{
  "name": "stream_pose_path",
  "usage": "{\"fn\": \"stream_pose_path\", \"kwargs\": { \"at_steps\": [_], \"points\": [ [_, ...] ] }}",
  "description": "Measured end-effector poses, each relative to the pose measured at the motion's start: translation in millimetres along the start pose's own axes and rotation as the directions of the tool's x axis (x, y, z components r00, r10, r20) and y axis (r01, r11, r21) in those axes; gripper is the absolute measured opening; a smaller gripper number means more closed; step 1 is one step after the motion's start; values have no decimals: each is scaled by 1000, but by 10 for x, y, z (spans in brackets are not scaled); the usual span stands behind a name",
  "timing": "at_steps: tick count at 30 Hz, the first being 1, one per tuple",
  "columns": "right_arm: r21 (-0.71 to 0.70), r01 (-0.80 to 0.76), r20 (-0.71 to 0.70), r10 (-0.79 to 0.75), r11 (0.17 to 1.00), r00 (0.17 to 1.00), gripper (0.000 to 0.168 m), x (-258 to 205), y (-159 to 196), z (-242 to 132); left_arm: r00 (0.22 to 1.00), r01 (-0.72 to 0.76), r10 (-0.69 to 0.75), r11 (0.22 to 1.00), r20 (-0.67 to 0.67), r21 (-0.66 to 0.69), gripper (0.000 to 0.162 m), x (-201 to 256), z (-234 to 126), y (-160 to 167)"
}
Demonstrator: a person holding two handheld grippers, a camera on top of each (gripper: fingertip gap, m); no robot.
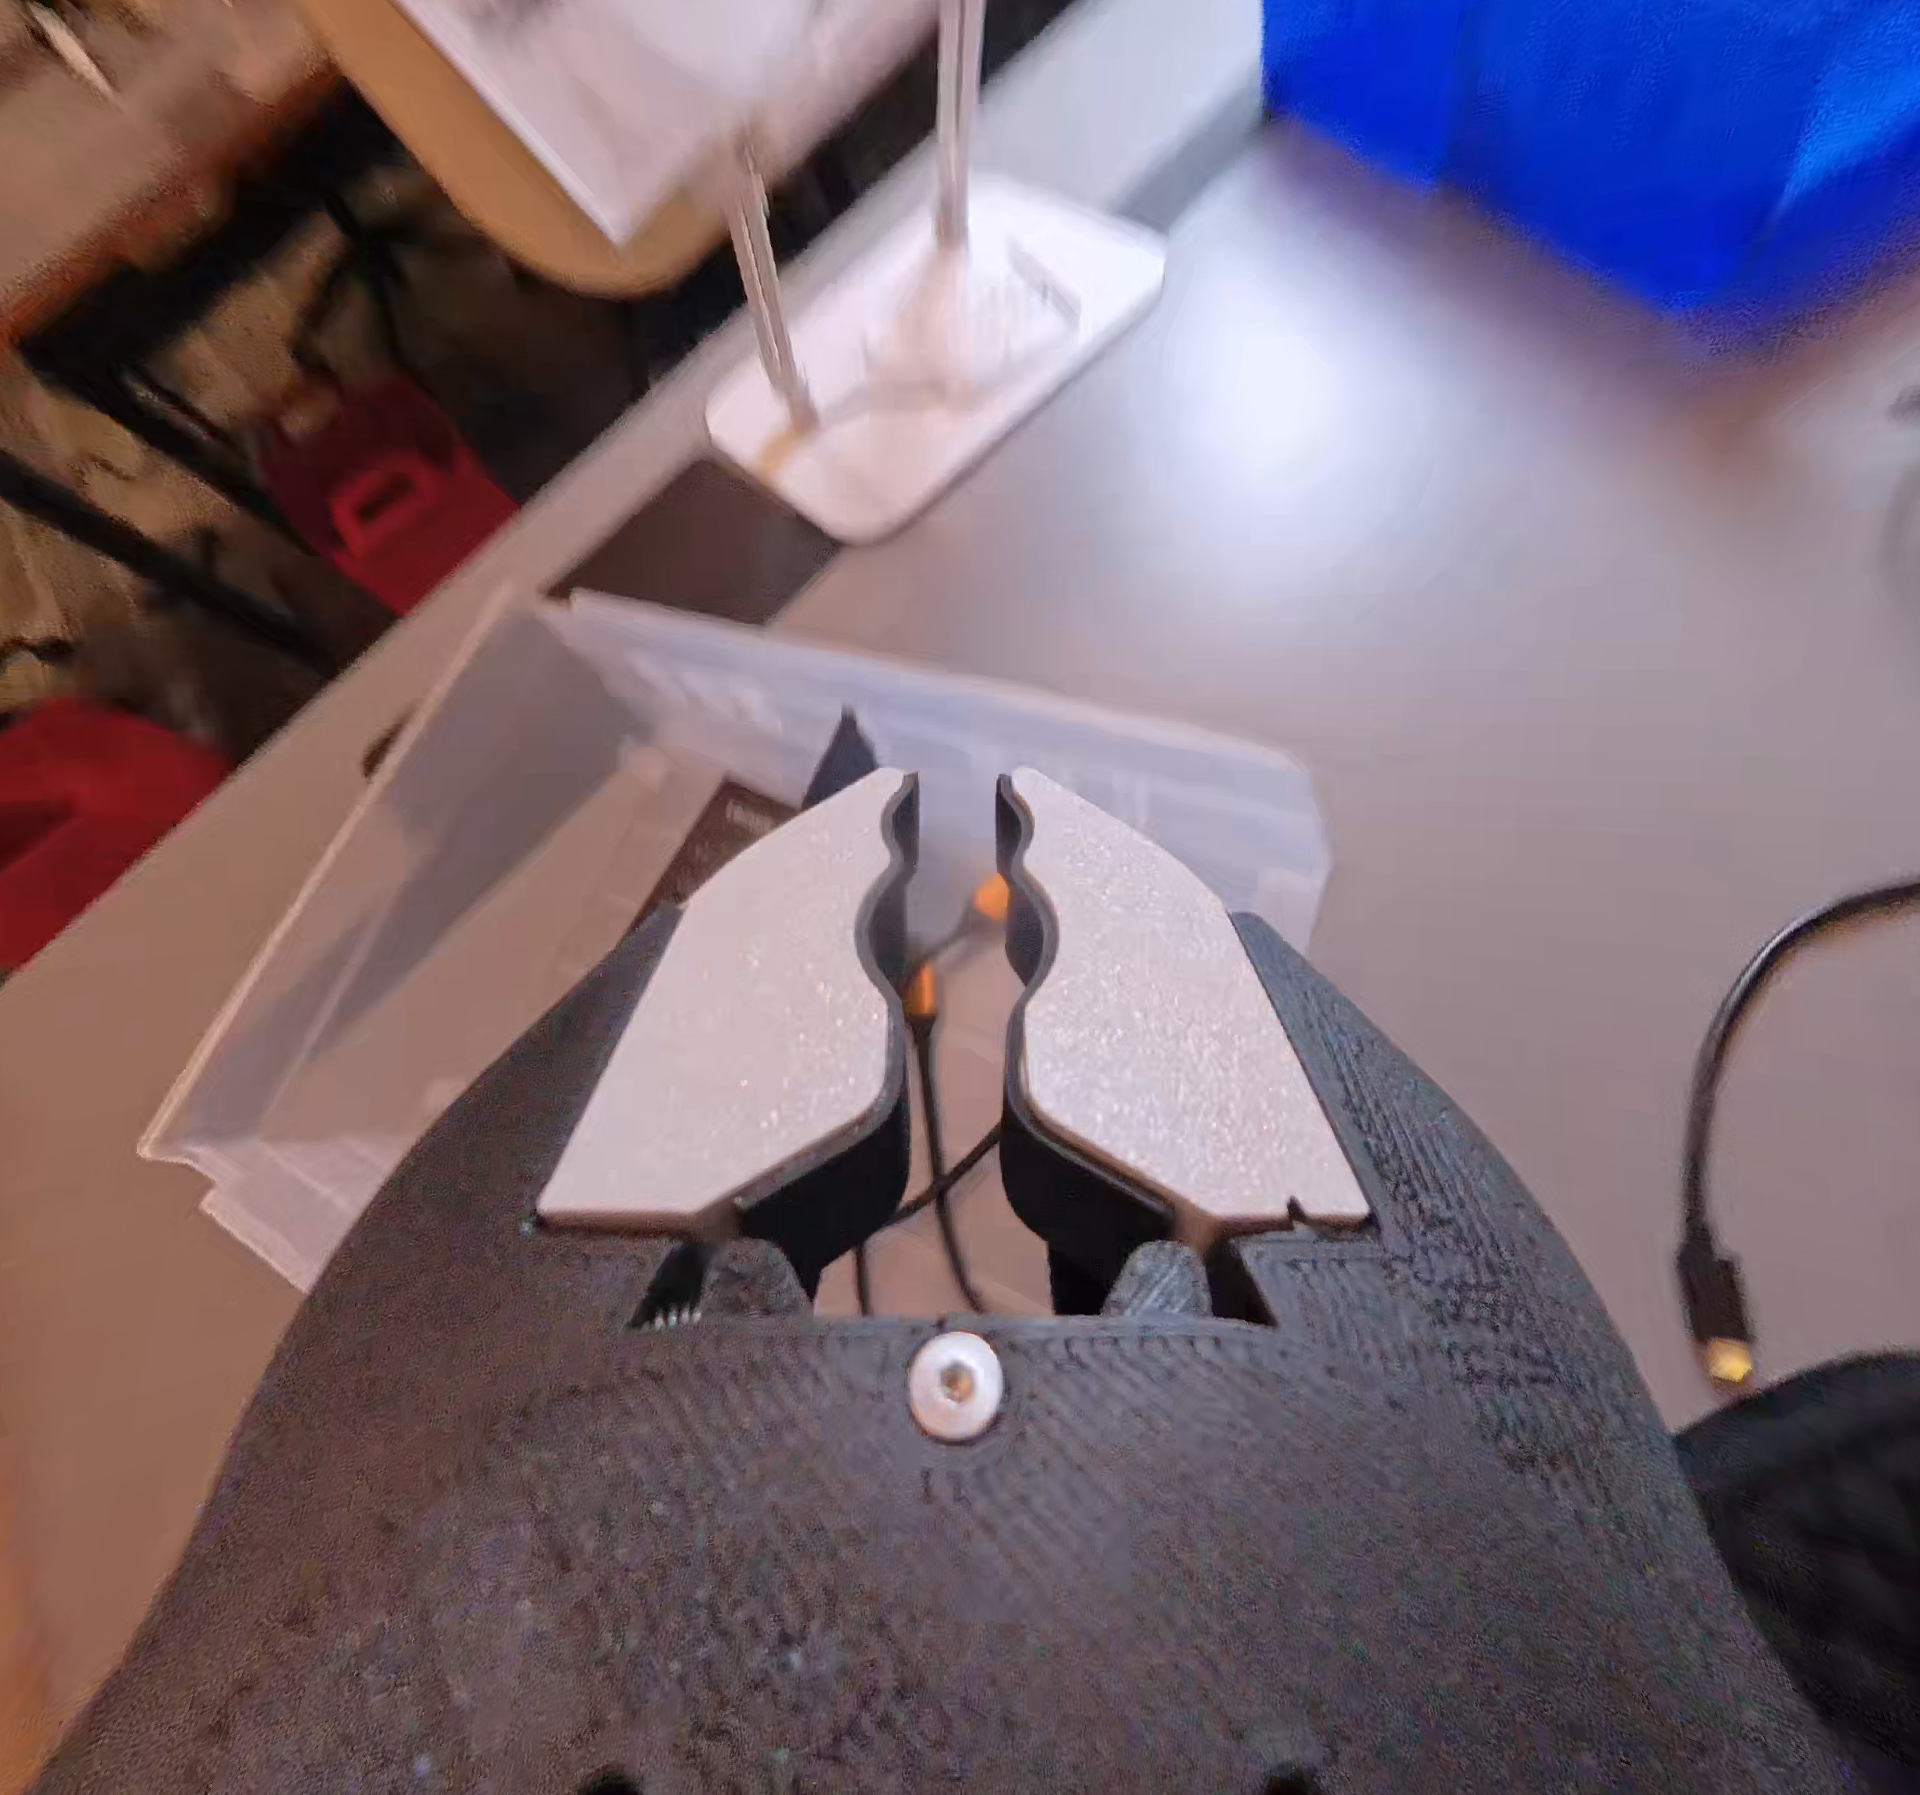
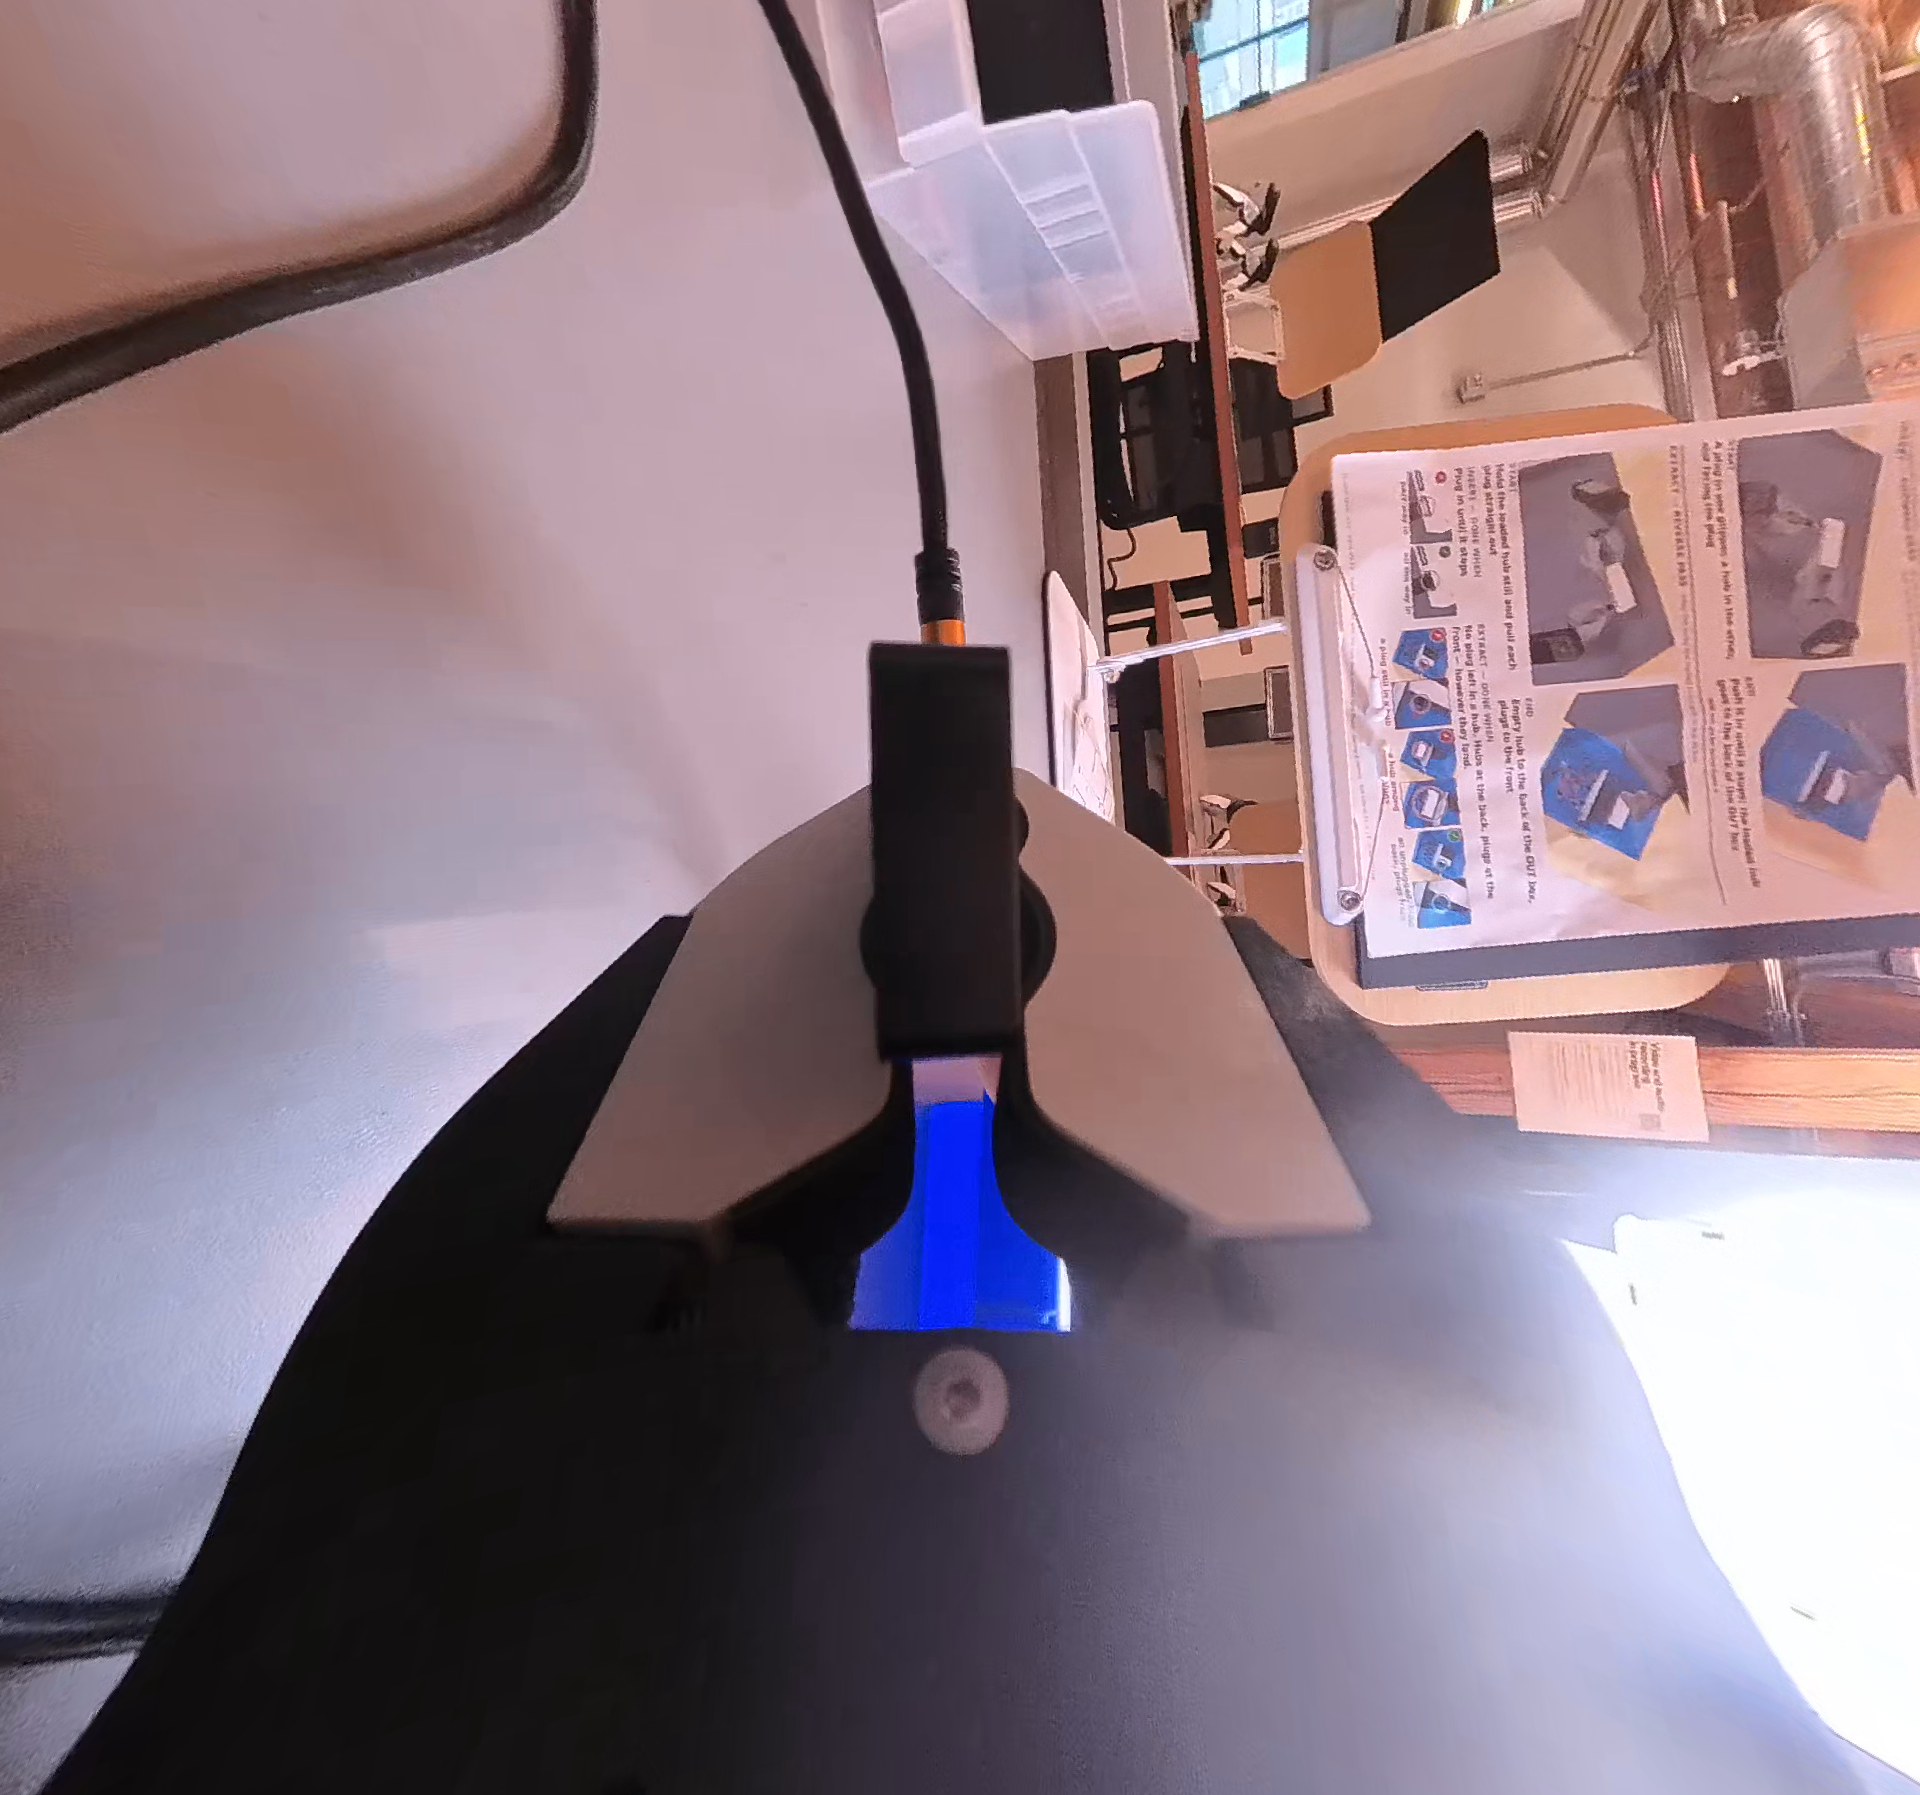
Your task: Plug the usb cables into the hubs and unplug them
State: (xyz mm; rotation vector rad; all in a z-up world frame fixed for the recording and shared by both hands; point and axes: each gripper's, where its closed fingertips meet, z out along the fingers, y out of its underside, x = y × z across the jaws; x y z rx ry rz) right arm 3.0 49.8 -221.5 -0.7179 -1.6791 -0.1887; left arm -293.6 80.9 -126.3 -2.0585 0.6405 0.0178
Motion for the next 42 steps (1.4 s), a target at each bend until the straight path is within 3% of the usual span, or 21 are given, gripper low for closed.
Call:
{"fn": "stream_pose_path", "kwargs": {
  "at_steps": [2, 5, 8, 14, 16, 18, 20, 24, 28, 34, 42],
  "points": [
    [3, 6, 9, -6, 1000, 1000, 12, -27, -12, 5, 995, -94, 89, 984, -41, -152, 14, -58, 249, 294],
    [0, -2, 19, 2, 1000, 1000, 13, -43, 6, 16, 964, -264, 232, 889, -130, -374, 17, -68, 563, 702],
    [-1, -20, 27, 20, 1000, 999, 13, -50, 29, 14, 942, -330, 243, 797, -231, -506, 23, -60, 783, 964],
    [12, -50, 39, 50, 999, 998, 12, -54, 34, -6, 865, -488, 284, 669, -414, -561, 31, 34, 988, 1241],
    [17, -61, 43, 60, 998, 997, 13, -51, 34, -9, 853, -509, 311, 670, -418, -540, 25, 16, 1028, 1231],
    [19, -65, 43, 64, 998, 997, 12, -45, 34, -14, 846, -518, 312, 673, -432, -529, 8, 39, 1009, 1217],
    [19, -62, 36, 62, 998, 997, 12, -26, 35, -25, 835, -533, 326, 679, -443, -505, 7, 86, 945, 1203],
    [30, -83, 22, 82, 996, 996, 12, 26, 30, -52, 869, -428, 275, 835, -412, -346, 7, 135, 630, 838],
    [31, -79, 17, 79, 996, 997, 12, 40, 16, -41, 852, -322, 253, 943, -459, -78, 7, 320, 124, 321],
    [21, -59, -3, 59, 998, 998, 12, 61, 2, -46, 811, -344, 372, 928, -451, 146, 7, 625, -480, -233],
    [18, -84, -31, 85, 996, 996, 13, 134, 40, -67, 784, -518, 550, 835, -288, 184, 7, 922, -1212, -974]
  ]
}}
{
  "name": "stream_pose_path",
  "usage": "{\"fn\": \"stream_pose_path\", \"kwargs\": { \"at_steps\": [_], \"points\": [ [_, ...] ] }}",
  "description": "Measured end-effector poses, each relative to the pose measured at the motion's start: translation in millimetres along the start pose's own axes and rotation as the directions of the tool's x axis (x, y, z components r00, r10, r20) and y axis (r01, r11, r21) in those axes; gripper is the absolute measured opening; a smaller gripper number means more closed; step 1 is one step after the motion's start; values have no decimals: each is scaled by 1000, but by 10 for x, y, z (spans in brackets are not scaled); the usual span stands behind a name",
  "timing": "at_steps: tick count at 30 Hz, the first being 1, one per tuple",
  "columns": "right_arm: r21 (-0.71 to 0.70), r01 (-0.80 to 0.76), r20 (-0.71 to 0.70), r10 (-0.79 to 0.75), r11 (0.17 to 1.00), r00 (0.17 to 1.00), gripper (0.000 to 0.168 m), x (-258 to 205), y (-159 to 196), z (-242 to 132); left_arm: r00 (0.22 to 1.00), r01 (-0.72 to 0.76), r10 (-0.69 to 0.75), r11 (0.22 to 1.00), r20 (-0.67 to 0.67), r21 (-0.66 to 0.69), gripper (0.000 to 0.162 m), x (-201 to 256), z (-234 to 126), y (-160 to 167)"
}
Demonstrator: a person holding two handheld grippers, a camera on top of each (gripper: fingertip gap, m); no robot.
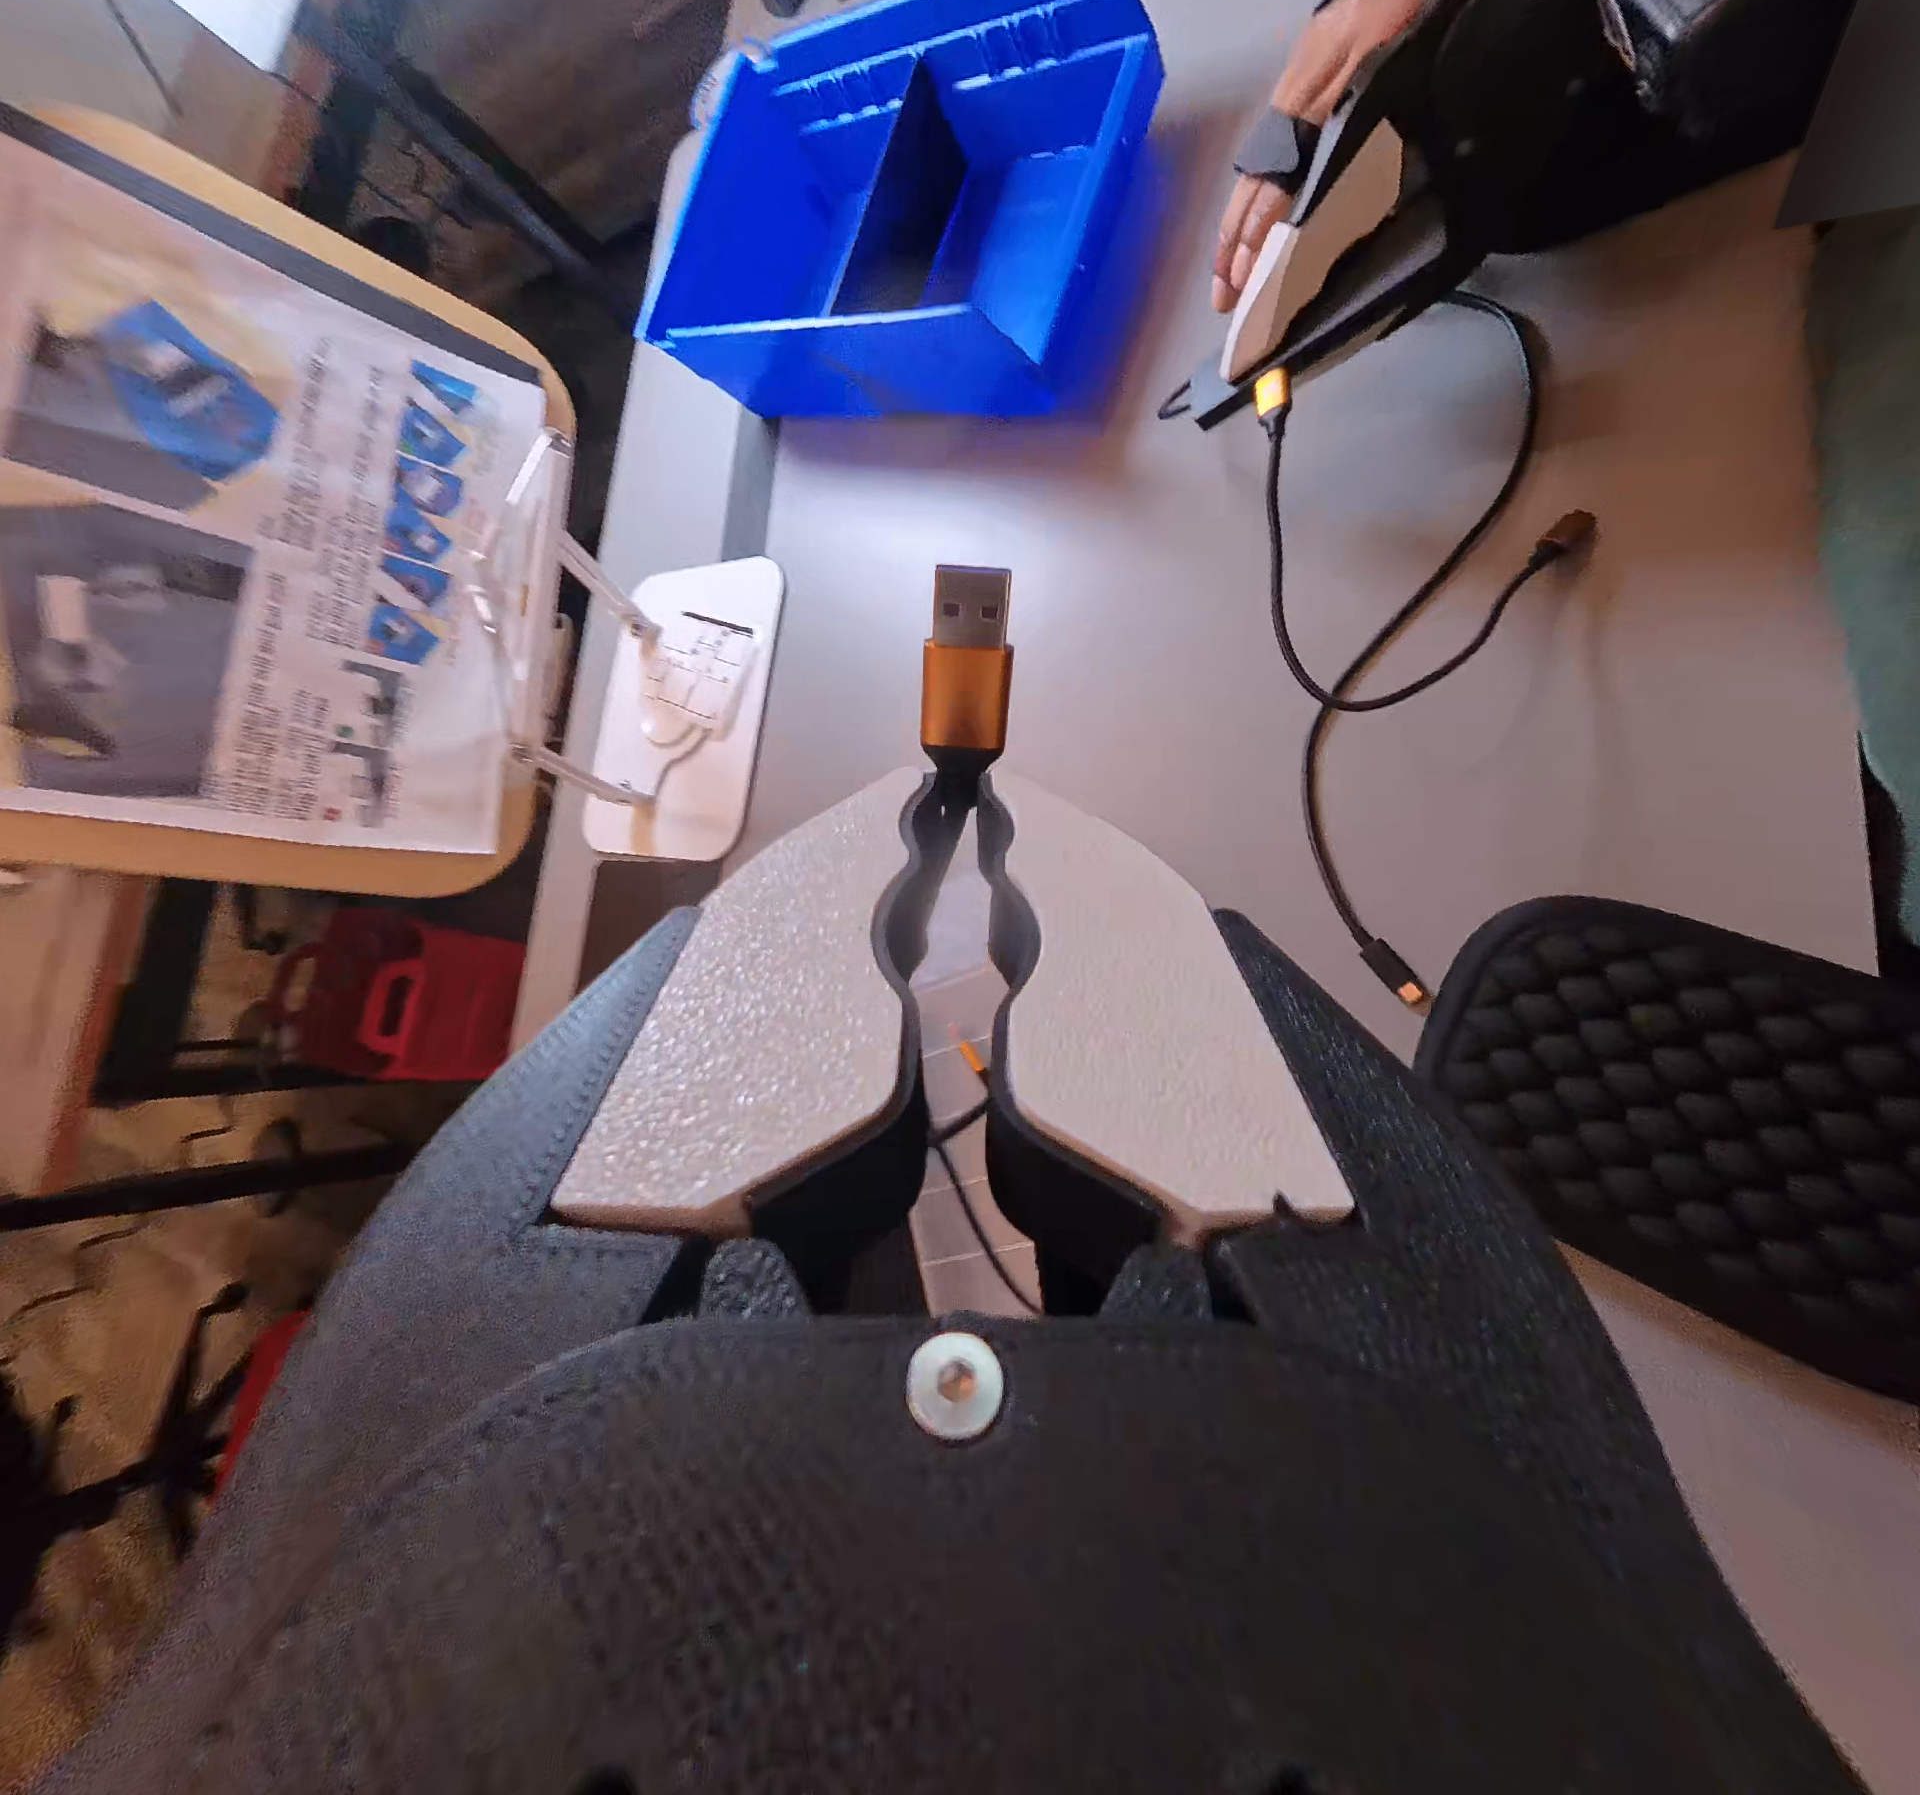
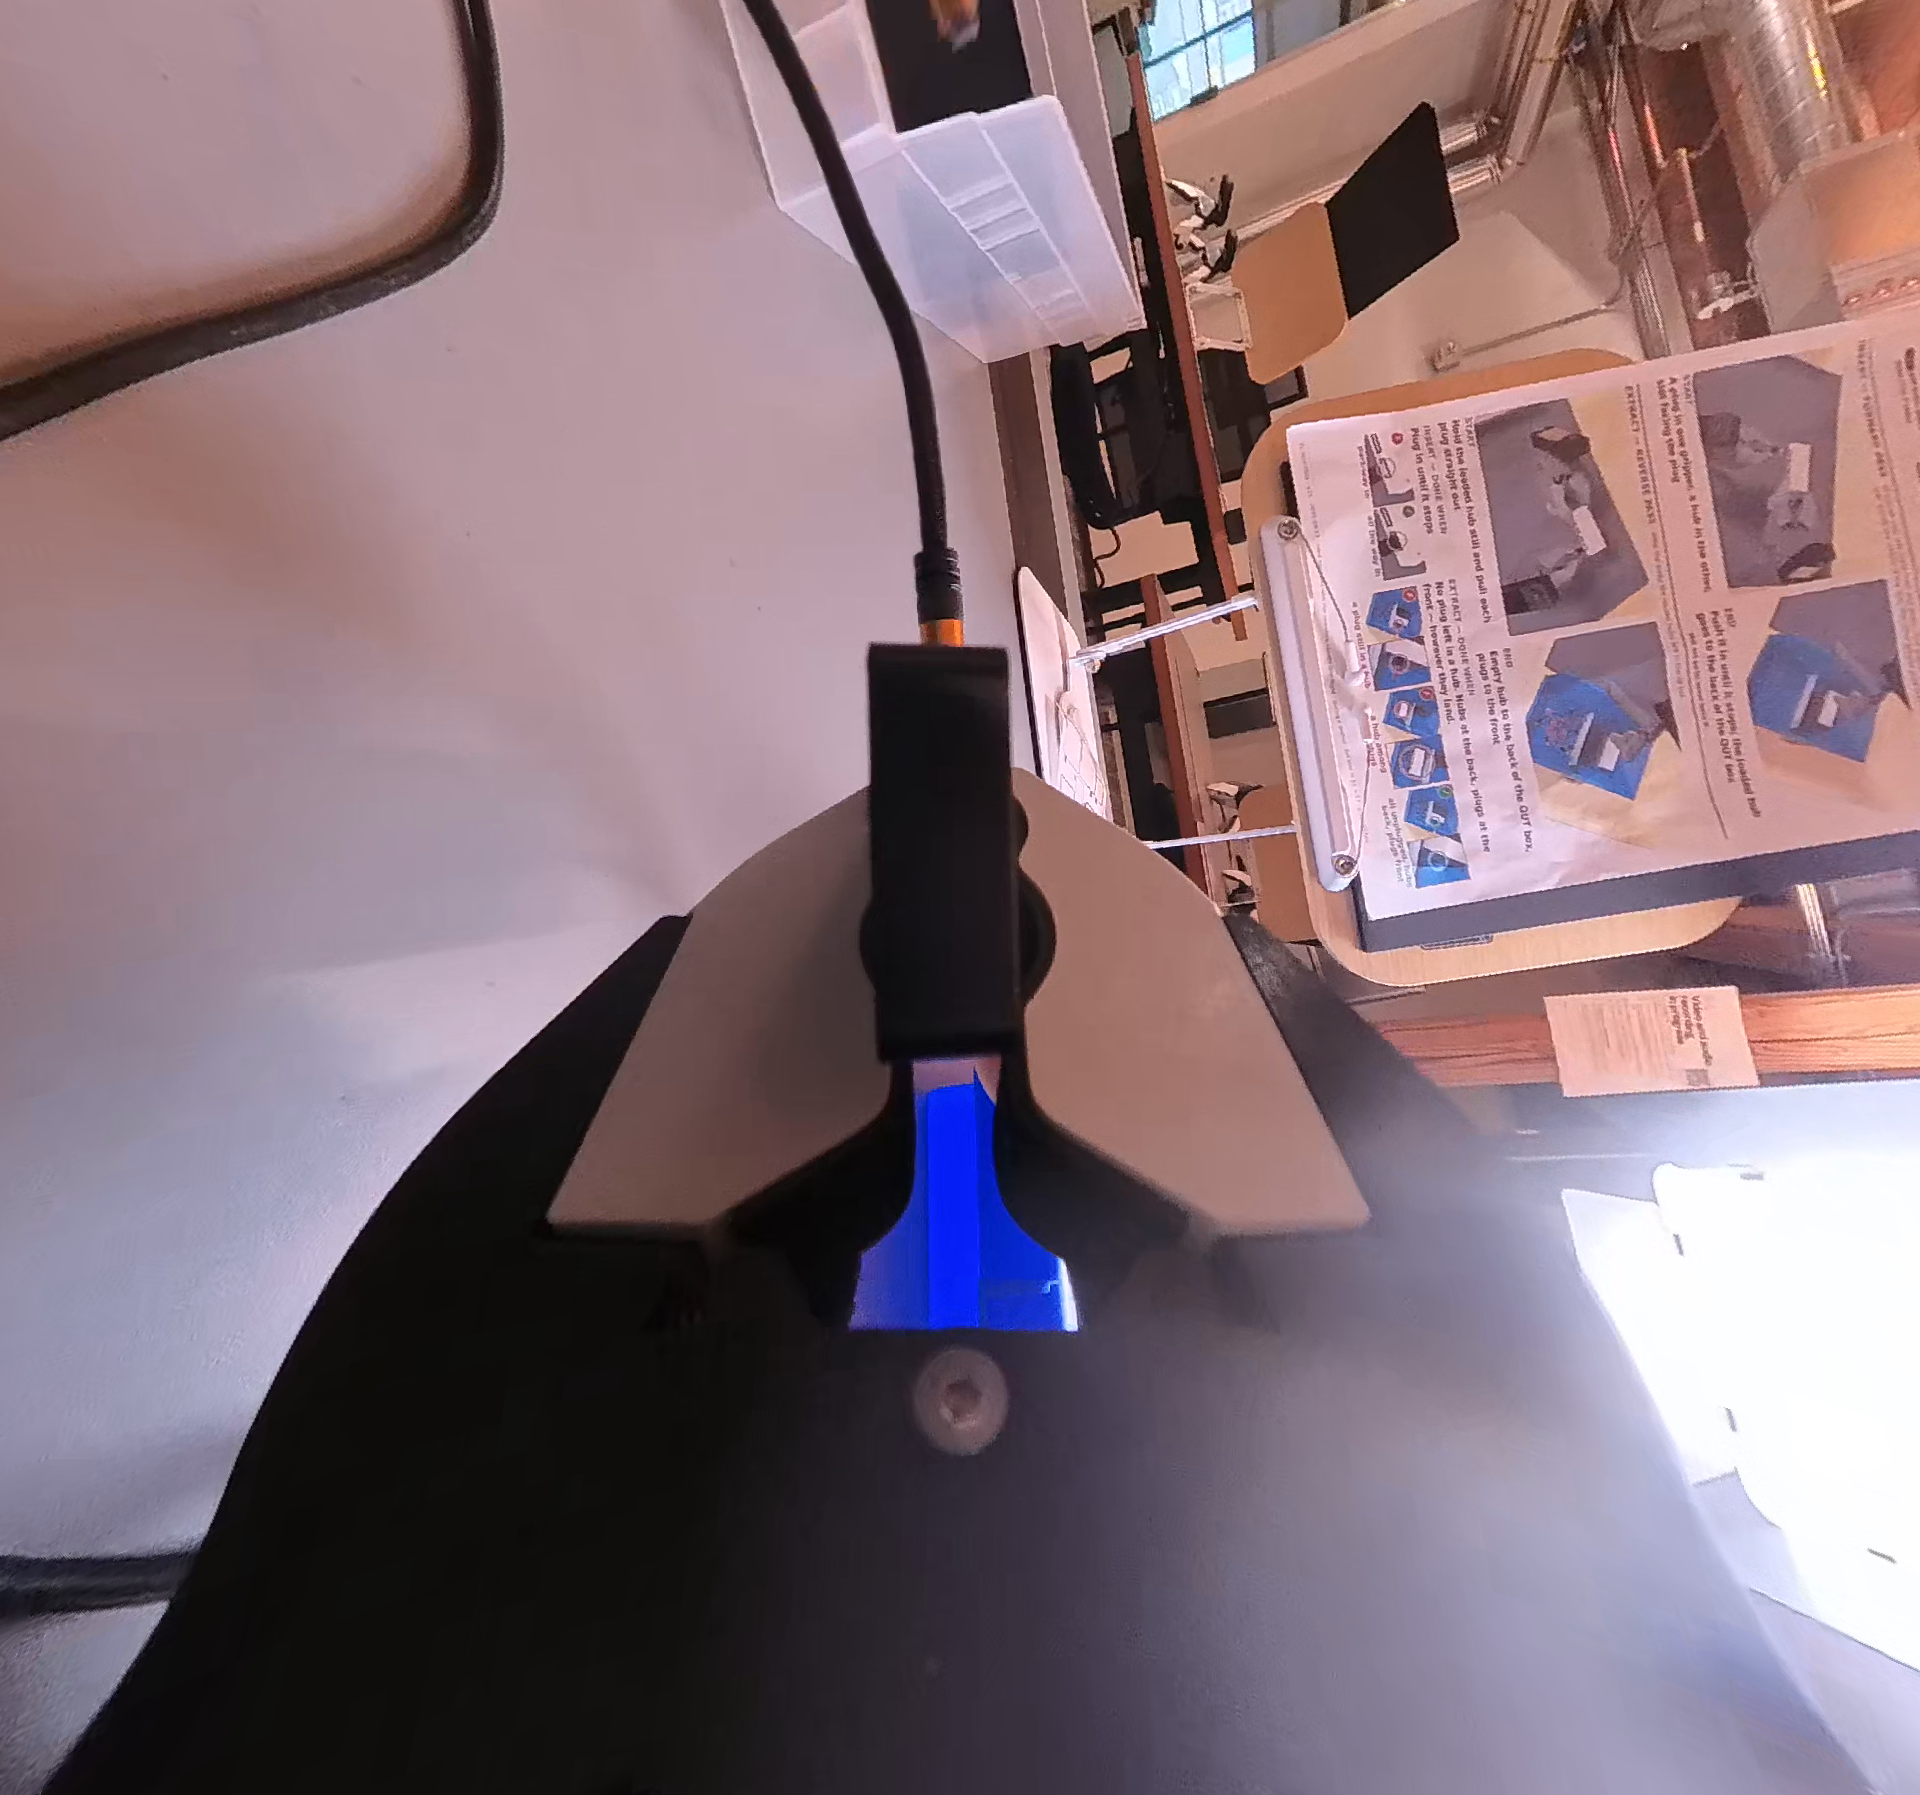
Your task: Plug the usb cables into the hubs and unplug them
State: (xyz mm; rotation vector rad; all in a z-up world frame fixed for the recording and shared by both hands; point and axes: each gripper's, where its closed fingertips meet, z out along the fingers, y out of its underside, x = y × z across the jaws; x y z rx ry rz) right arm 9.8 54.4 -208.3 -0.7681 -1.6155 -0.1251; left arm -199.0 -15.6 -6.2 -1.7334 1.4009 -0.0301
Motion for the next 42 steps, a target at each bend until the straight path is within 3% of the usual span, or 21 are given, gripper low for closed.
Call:
{"fn": "stream_pose_path", "kwargs": {
  "at_steps": [3, 5, 7, 13, 16, 20, 23, 26, 32, 37, 42],
  "points": [
    [8, -27, -6, 27, 1000, 1000, 13, 33, 13, -5, 999, -25, 25, 1000, 44, 12, 7, 51, -71, -379],
    [19, -50, -10, 51, 999, 999, 13, 58, 16, -14, 999, 32, -32, 999, 29, 1, 7, 113, 93, -499],
    [40, -74, -14, 75, 996, 997, 12, 85, 3, -33, 989, 128, -128, 992, -68, -6, 7, 261, 411, -511],
    [119, -159, 19, 158, 980, 987, 12, 122, -42, -102, 864, 373, -405, 914, -299, -158, 6, 651, 1728, 72],
    [129, -175, 38, 172, 976, 984, 12, 113, -22, -111, 815, 434, -490, 870, -309, -234, 6, 793, 2231, 407],
    [139, -205, 62, 198, 969, 978, 12, 105, 2, -110, 829, 413, -500, 850, -250, -328, 7, 859, 2567, 765],
    [138, -219, 63, 212, 966, 975, 12, 120, 24, -108, 840, 395, -488, 849, -235, -350, 7, 896, 2665, 884],
    [129, -219, 60, 212, 967, 975, 12, 127, 47, -110, 836, 399, -493, 847, -240, -351, 19, 917, 2650, 919],
    [111, -205, 47, 200, 973, 979, 13, 139, 73, -115, 843, 402, -489, 849, -224, -343, 23, 964, 2380, 1001],
    [93, -208, 20, 207, 974, 978, 12, 206, 134, -122, 894, 212, -282, 951, -350, -224, 17, 1476, 2028, 838],
    [72, -229, -36, 232, 971, 972, 13, 373, 265, -163, 926, 15, -85, 982, -367, -191, 17, 1937, 2035, 869]
  ]
}}
